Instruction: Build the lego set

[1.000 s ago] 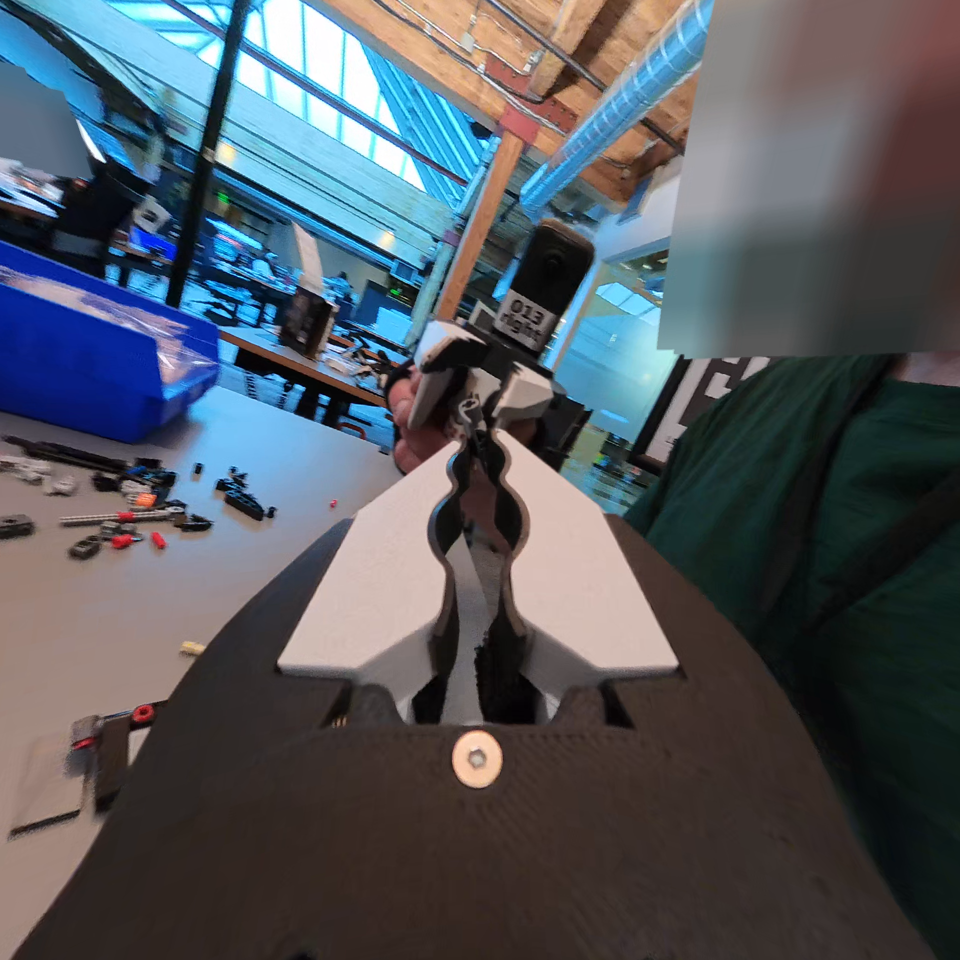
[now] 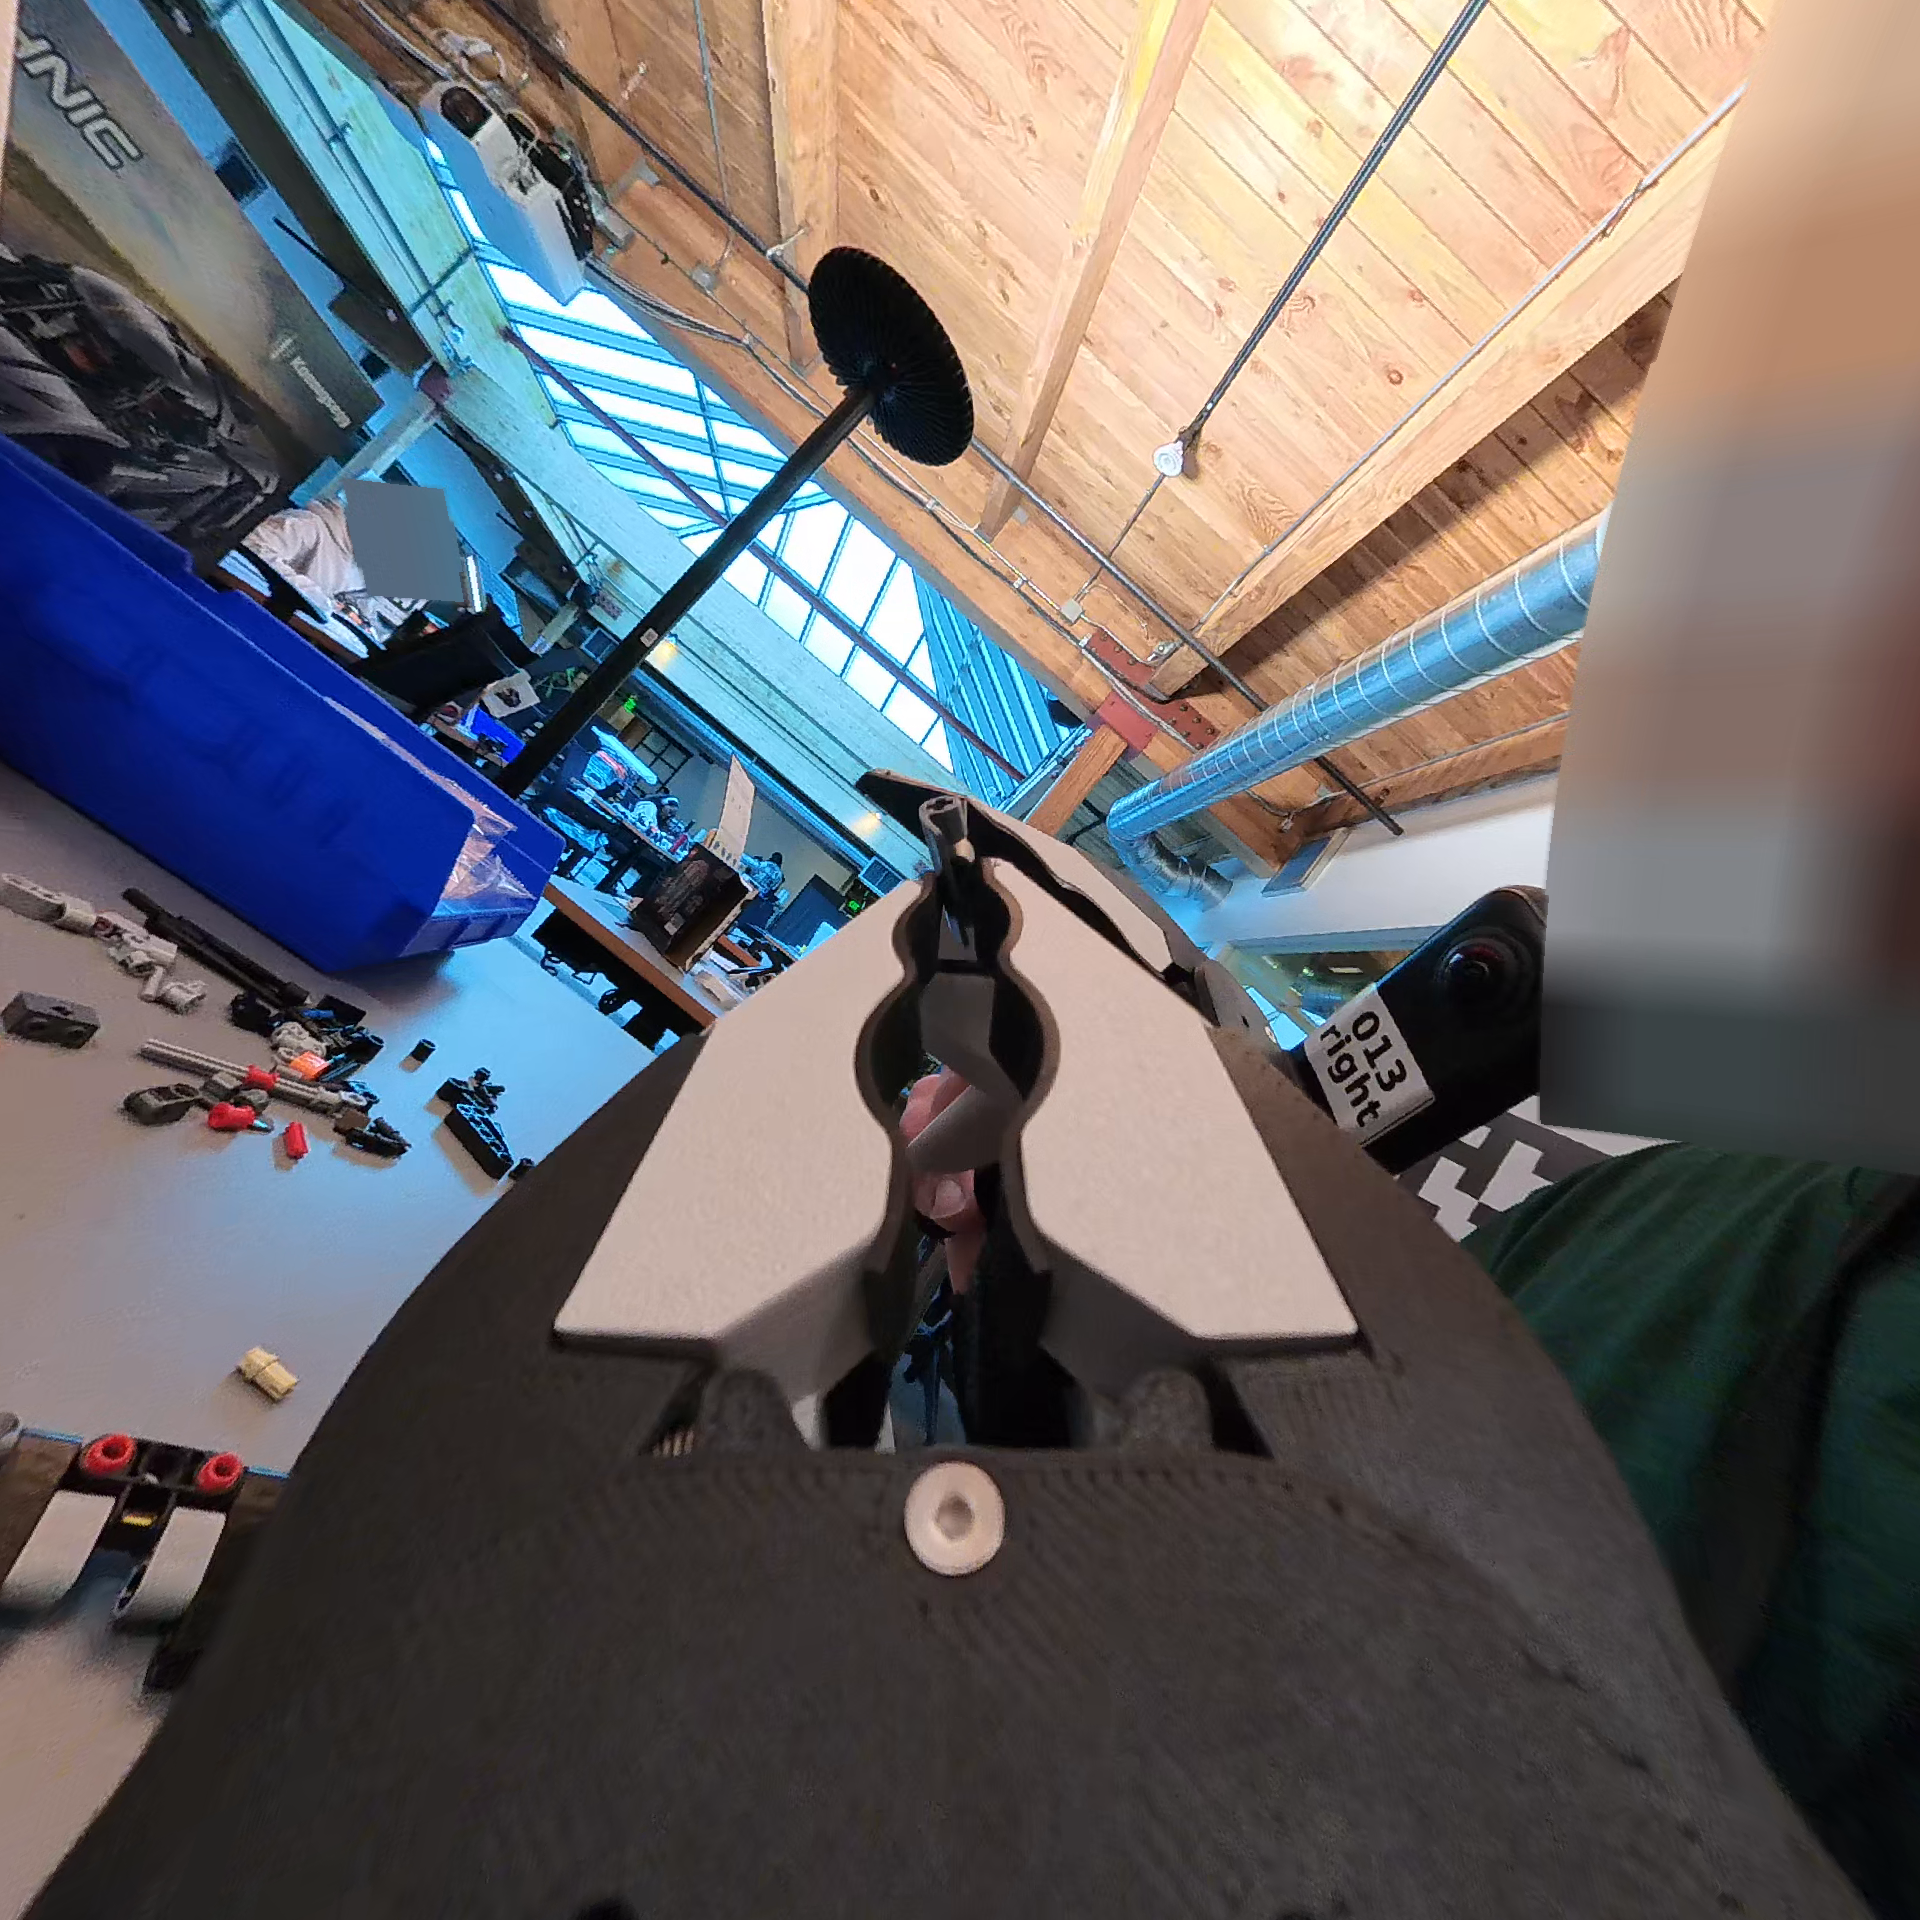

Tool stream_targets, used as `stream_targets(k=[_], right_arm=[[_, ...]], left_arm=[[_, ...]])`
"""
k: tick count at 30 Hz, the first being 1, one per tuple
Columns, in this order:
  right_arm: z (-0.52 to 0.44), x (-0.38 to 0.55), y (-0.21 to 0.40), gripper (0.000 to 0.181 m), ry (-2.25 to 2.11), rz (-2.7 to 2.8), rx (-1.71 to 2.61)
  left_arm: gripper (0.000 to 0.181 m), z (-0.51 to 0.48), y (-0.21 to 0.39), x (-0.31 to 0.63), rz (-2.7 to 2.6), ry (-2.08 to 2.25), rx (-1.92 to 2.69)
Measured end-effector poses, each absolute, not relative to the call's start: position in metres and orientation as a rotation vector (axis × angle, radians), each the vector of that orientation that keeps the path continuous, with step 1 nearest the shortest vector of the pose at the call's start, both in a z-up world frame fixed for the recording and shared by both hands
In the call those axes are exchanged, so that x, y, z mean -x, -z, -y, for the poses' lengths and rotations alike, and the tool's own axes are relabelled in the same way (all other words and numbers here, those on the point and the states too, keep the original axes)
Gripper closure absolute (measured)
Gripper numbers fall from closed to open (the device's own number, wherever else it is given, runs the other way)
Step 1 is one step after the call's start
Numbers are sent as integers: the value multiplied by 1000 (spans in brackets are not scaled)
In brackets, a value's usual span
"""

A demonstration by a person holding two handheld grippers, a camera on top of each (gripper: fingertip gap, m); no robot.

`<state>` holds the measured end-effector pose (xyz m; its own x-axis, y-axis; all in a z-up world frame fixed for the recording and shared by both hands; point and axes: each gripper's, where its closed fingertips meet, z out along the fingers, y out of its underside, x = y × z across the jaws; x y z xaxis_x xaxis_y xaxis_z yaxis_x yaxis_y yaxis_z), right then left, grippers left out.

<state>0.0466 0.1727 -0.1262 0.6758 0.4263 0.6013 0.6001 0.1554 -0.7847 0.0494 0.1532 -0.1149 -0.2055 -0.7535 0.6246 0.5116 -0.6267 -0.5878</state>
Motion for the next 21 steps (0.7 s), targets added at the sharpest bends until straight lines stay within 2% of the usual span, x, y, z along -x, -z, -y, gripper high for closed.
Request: stream_targets(k=[5, 15, 19, 21], right_arm=[[-174, -50, 126, 131, 159, 891, 1476], [-178, -53, 133, 141, 203, 926, 1493], [-179, -48, 135, 133, 195, 945, 1502], [-181, -48, 135, 142, 216, 951, 1507]], left_arm=[[177, -156, 119, -52, -302, 1904, 1213], [177, -160, 124, -54, -278, 1894, 1227], [177, -160, 124, -51, -274, 1886, 1223], [176, -162, 125, -47, -262, 1893, 1219]])
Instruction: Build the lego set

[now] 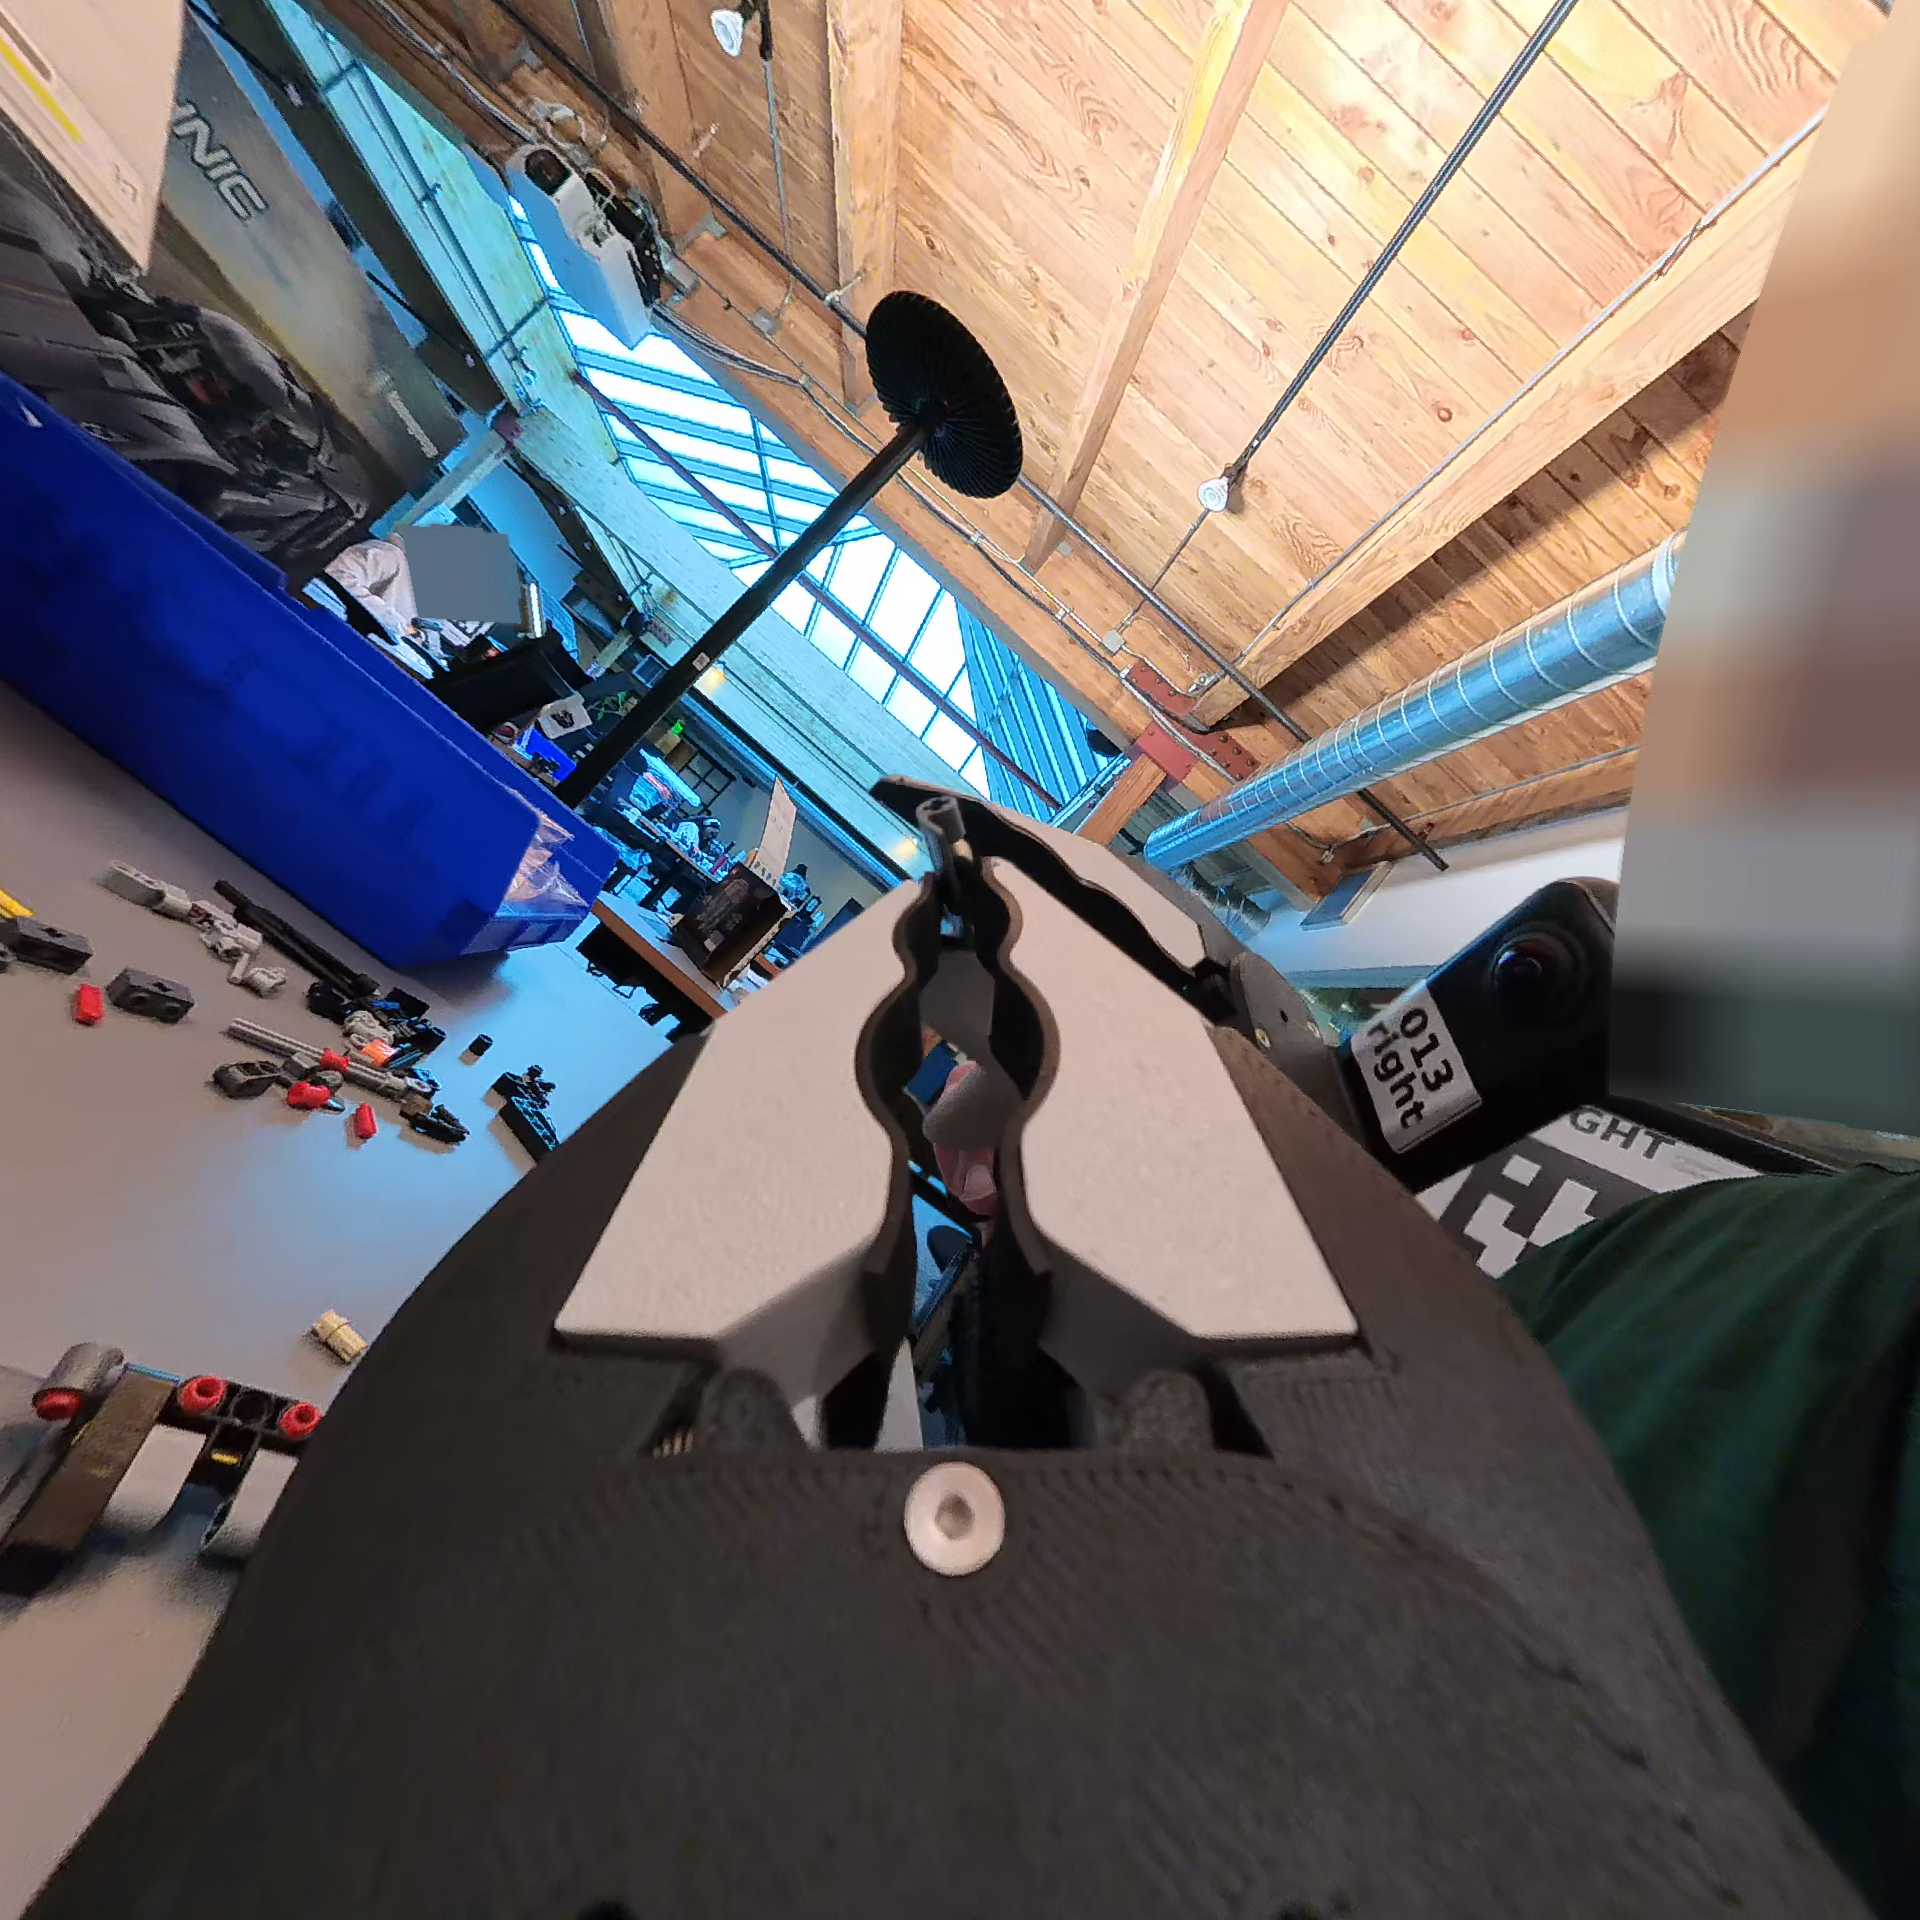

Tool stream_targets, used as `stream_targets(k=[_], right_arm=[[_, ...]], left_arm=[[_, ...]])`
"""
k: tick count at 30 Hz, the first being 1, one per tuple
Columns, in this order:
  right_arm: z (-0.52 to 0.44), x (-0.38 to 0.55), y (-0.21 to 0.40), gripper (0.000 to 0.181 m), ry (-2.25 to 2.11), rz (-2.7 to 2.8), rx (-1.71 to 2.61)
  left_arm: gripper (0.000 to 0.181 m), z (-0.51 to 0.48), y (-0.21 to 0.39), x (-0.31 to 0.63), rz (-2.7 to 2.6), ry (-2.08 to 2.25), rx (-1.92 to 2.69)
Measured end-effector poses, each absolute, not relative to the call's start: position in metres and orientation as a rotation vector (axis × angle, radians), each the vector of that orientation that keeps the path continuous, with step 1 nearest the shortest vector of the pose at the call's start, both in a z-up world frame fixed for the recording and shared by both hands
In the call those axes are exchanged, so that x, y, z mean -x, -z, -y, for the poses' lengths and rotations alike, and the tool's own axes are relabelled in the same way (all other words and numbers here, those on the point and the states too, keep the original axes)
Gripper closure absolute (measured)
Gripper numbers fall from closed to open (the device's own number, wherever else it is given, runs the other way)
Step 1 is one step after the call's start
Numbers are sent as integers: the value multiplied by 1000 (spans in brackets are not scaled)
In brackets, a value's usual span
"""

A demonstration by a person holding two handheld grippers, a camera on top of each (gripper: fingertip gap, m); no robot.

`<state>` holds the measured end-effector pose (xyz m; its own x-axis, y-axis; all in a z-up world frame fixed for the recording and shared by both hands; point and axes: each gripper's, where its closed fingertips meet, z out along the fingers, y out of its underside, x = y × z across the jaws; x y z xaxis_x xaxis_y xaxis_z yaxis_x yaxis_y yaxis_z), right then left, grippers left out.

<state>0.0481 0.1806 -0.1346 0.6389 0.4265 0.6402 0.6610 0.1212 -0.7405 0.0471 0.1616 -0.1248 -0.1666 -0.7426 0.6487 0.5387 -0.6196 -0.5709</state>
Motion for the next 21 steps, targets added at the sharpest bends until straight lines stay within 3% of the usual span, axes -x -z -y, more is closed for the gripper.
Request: stream_targets(k=[21], right_arm=[[-184, -37, 135, 147, 177, 987, 1502]], left_arm=[[177, -164, 124, -36, -255, 1885, 1194]])
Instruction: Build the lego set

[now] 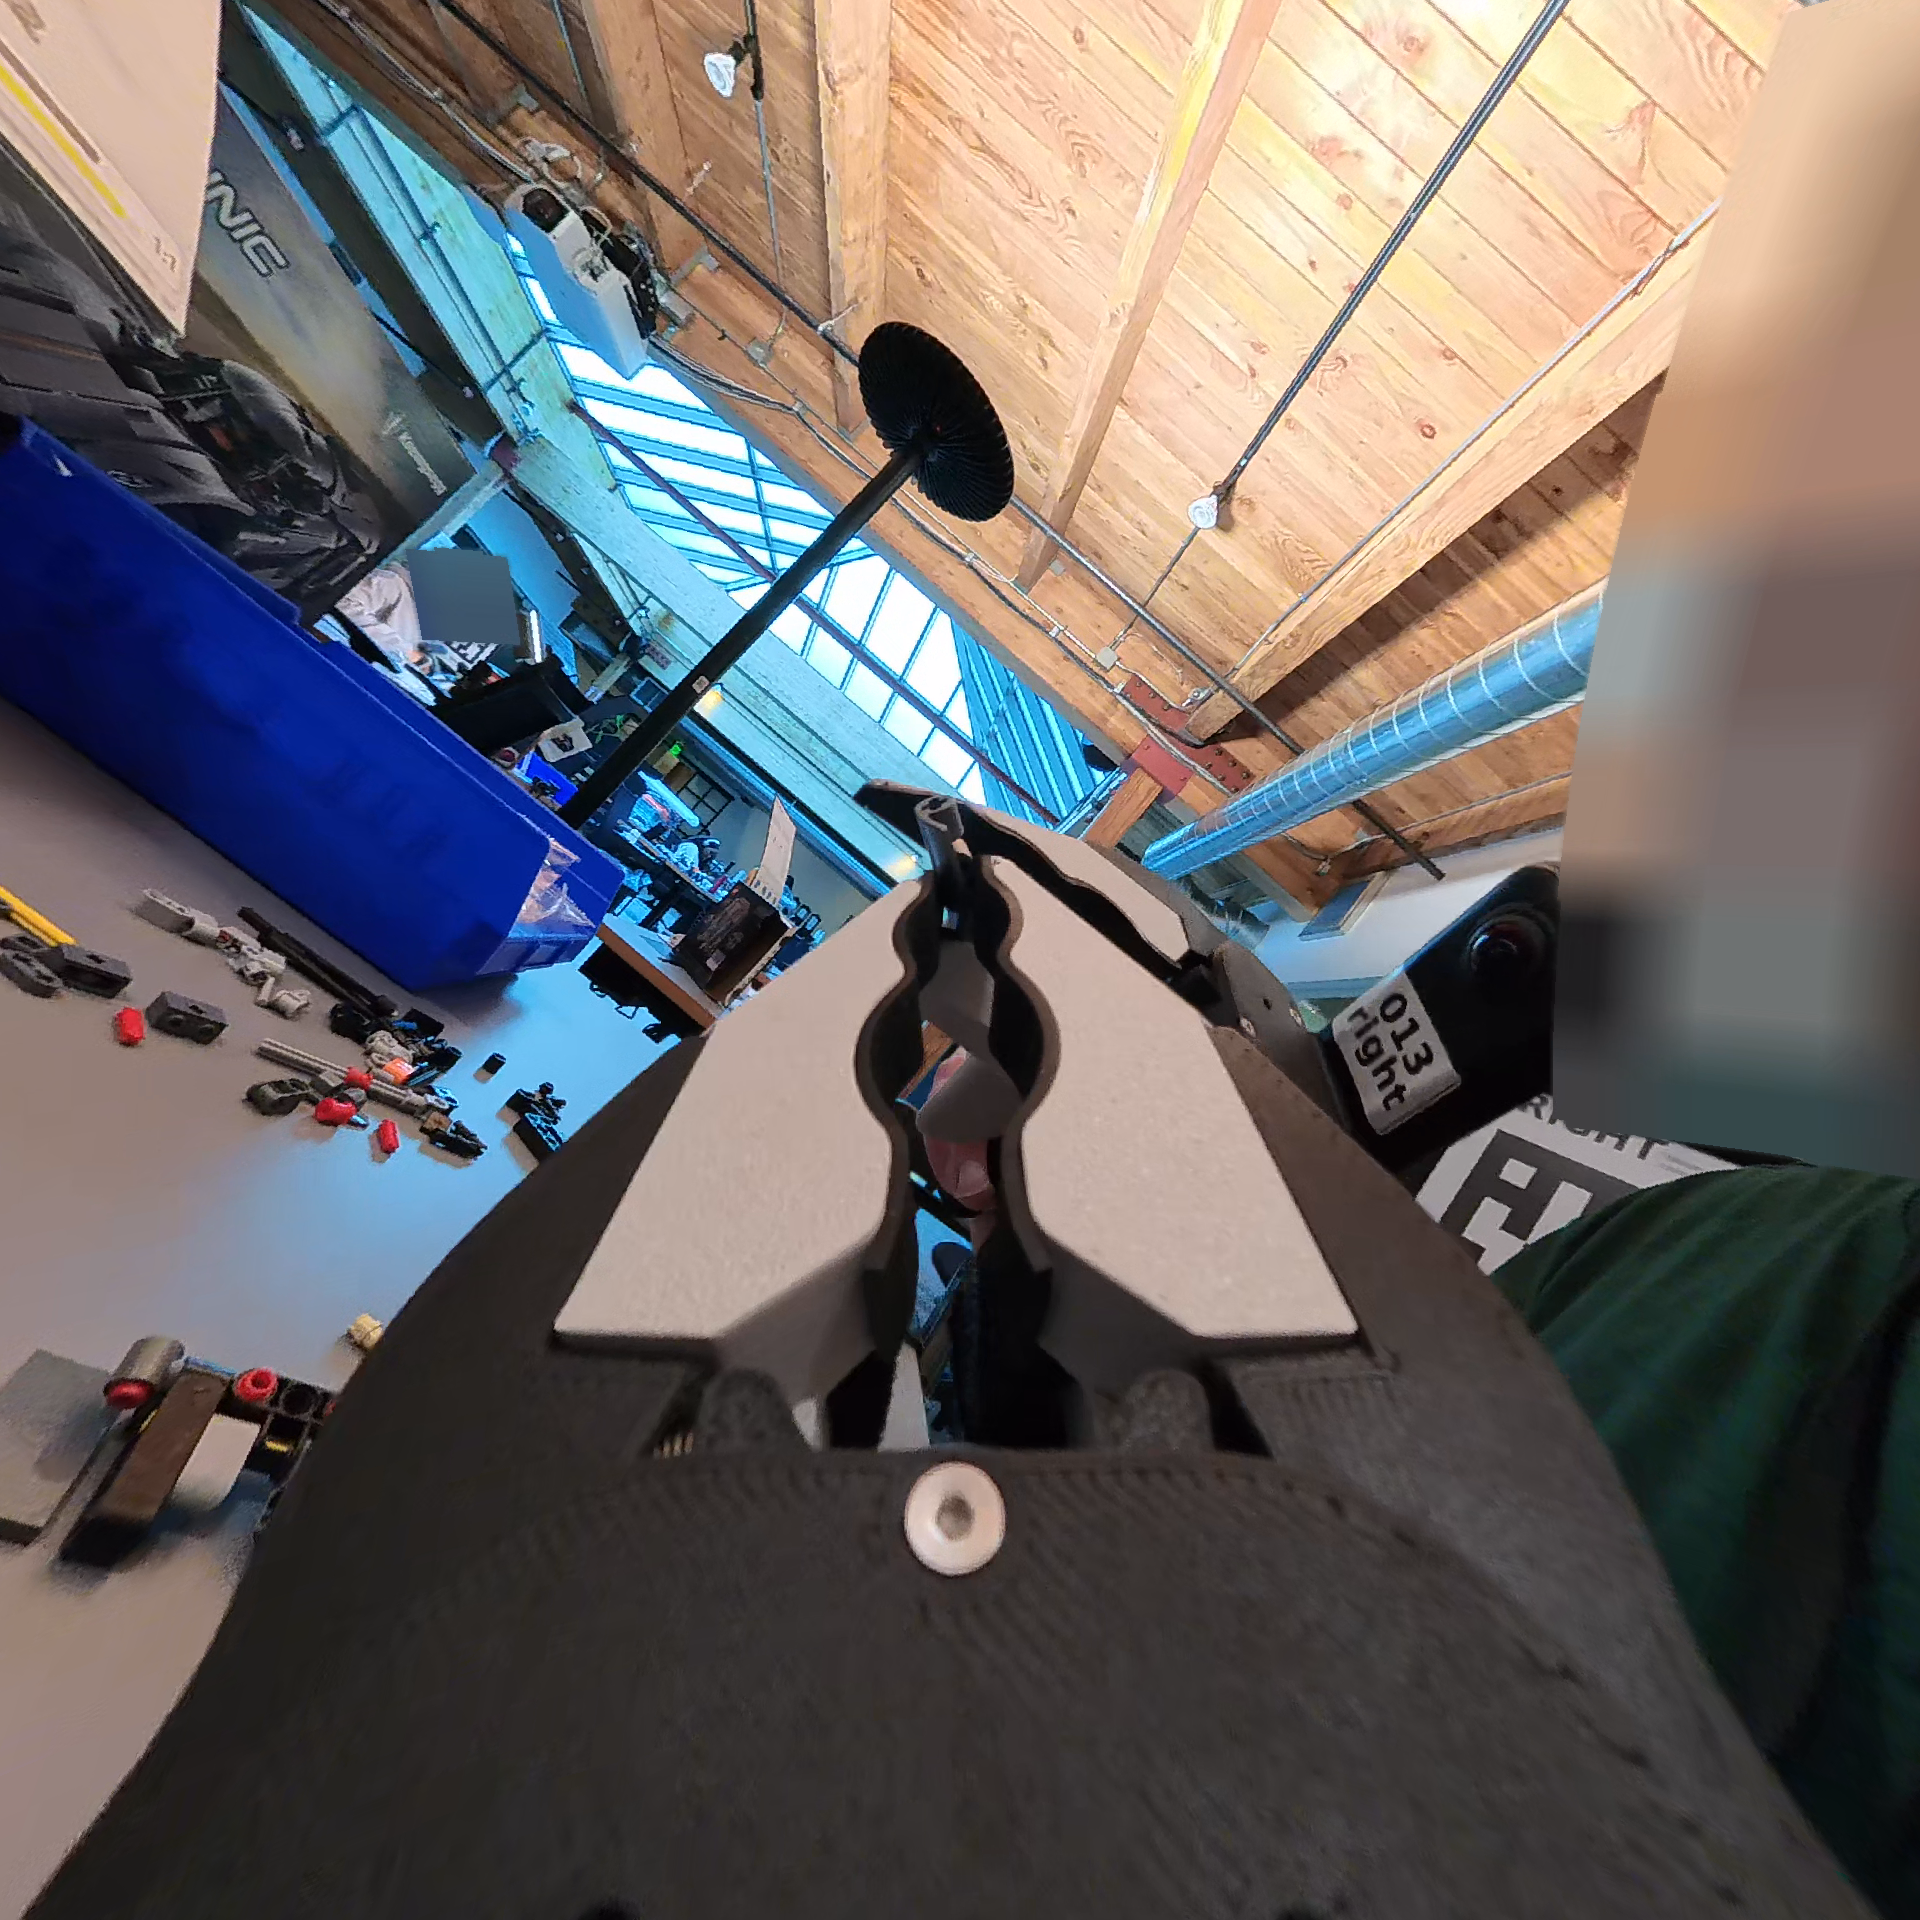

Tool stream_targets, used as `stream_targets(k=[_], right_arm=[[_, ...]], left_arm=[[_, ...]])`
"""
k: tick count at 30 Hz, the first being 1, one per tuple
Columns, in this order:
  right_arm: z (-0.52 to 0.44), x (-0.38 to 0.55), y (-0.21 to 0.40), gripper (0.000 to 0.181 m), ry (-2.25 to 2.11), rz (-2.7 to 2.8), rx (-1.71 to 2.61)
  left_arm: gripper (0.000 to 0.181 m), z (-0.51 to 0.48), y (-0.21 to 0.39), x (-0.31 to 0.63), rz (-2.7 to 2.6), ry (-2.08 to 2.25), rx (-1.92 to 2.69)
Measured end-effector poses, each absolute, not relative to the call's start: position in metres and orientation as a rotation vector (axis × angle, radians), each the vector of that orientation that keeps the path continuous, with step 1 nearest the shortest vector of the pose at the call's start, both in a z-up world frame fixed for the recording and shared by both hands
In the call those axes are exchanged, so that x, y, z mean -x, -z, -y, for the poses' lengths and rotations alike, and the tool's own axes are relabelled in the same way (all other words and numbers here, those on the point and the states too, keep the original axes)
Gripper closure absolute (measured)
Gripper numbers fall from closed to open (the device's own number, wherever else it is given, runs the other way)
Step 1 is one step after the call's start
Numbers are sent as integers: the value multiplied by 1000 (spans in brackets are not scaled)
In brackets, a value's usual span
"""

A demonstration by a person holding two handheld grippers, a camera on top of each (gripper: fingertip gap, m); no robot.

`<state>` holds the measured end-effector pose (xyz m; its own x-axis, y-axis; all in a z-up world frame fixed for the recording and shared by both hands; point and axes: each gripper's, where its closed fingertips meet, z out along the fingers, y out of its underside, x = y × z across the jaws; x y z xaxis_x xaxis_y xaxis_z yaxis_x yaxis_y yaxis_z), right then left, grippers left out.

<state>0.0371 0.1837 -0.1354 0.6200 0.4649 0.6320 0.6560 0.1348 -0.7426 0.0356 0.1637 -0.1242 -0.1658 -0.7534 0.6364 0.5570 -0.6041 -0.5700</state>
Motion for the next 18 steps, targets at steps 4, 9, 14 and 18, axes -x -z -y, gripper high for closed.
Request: stream_targets(k=[4, 9, 14, 18], right_arm=[[-184, -37, 136, 148, 193, 1001, 1501], [-183, -37, 136, 149, 204, 1021, 1490], [-183, -34, 136, 150, 229, 1048, 1477], [-184, -34, 137, 154, 255, 1066, 1470]], left_arm=[[176, -164, 125, -36, -269, 1865, 1212], [177, -162, 126, -35, -301, 1833, 1229], [177, -161, 125, -33, -324, 1818, 1241], [177, -161, 125, -32, -335, 1798, 1253]])
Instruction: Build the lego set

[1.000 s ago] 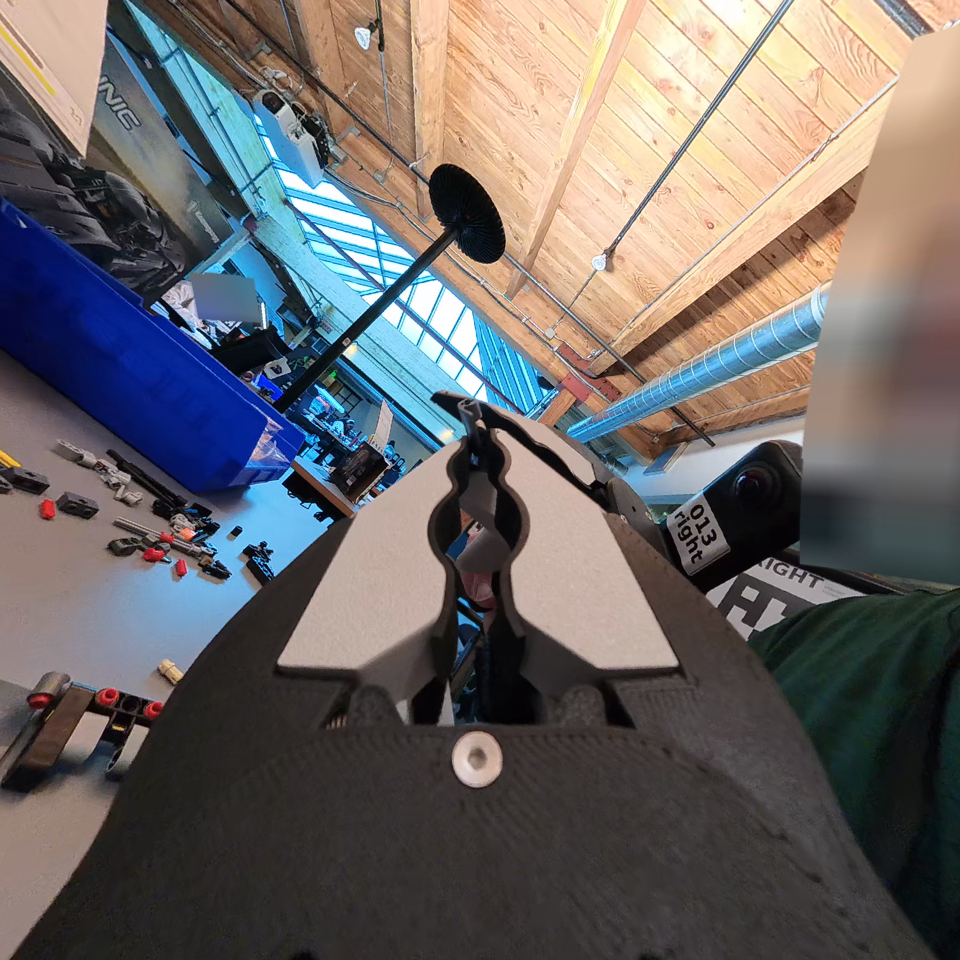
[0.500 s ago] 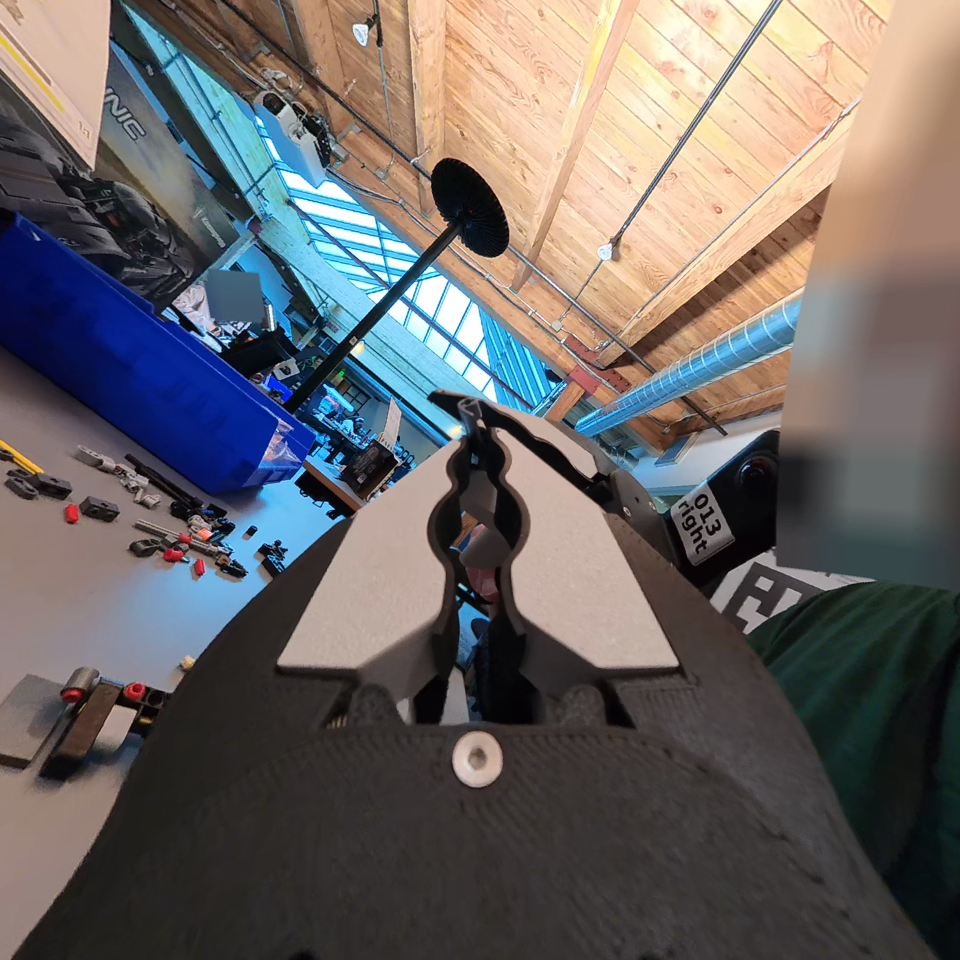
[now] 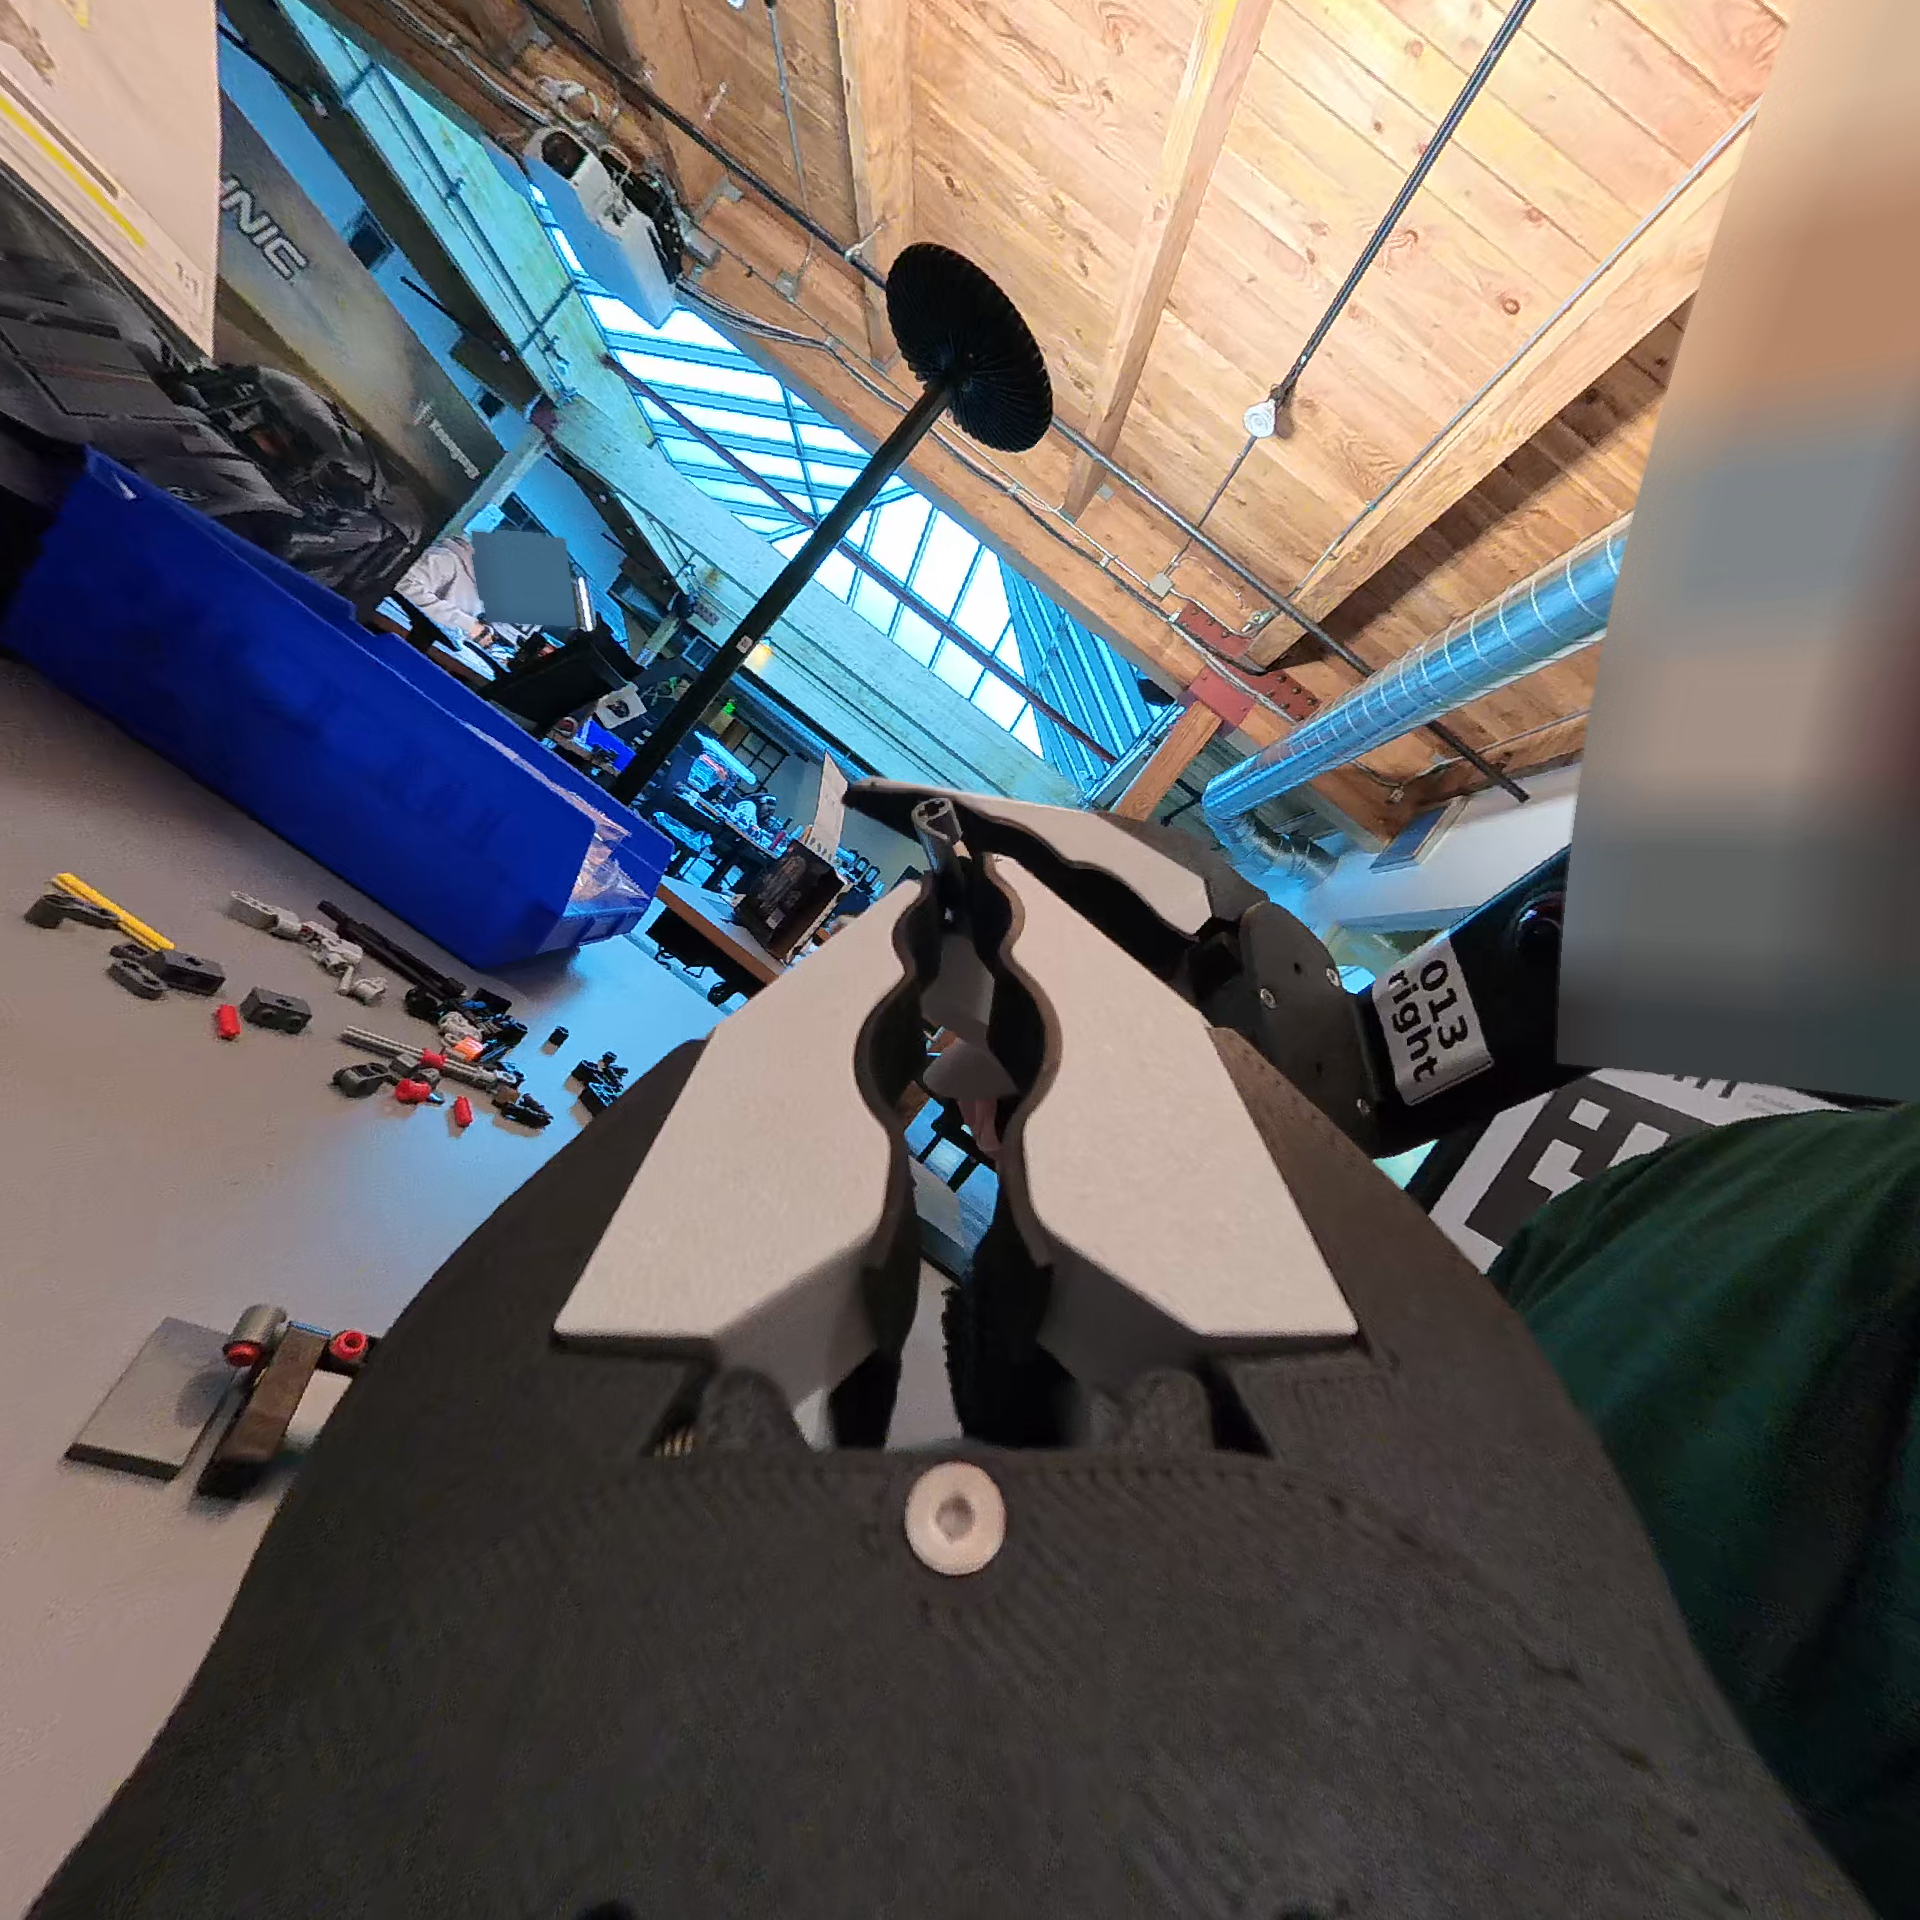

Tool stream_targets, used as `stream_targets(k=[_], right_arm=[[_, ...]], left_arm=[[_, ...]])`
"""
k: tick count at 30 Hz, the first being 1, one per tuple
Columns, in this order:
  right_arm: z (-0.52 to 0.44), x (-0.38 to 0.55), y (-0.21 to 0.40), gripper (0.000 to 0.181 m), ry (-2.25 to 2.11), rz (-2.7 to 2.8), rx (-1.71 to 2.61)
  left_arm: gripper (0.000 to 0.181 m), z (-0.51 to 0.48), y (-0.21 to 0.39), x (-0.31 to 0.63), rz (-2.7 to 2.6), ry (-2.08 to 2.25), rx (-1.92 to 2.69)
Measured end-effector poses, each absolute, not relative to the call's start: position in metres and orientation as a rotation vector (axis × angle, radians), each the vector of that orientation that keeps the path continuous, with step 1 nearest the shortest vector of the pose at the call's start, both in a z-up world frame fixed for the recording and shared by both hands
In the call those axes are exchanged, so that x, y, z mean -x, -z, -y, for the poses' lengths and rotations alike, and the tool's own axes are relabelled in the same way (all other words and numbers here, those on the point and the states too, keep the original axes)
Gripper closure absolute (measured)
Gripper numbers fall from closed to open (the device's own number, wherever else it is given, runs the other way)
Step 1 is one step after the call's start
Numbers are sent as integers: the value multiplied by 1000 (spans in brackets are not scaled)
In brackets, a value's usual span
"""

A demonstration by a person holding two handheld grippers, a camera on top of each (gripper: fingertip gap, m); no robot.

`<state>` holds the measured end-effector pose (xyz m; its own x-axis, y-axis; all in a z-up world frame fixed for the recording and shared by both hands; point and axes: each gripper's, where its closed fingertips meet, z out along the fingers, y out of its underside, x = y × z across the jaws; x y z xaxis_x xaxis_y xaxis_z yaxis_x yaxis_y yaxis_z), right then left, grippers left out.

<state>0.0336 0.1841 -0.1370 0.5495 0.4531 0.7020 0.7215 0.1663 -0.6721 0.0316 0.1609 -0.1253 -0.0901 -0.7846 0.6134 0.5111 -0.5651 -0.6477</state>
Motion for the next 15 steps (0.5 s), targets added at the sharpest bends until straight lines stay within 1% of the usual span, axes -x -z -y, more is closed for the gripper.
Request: stream_targets(k=[3, 6, 9, 13, 15], right_arm=[[-186, -33, 139, 154, 254, 1069, 1479], [-183, -28, 143, 141, 176, 1085, 1496], [-179, -28, 145, 134, 112, 1094, 1517], [-180, -32, 147, 141, 92, 1096, 1546], [-180, -33, 147, 141, 100, 1097, 1556]], left_arm=[[177, -163, 127, -31, -314, 1806, 1254], [177, -161, 128, -33, -329, 1809, 1255], [177, -159, 130, -37, -348, 1810, 1258], [177, -158, 133, -40, -357, 1816, 1267], [177, -159, 134, -40, -358, 1813, 1266]])
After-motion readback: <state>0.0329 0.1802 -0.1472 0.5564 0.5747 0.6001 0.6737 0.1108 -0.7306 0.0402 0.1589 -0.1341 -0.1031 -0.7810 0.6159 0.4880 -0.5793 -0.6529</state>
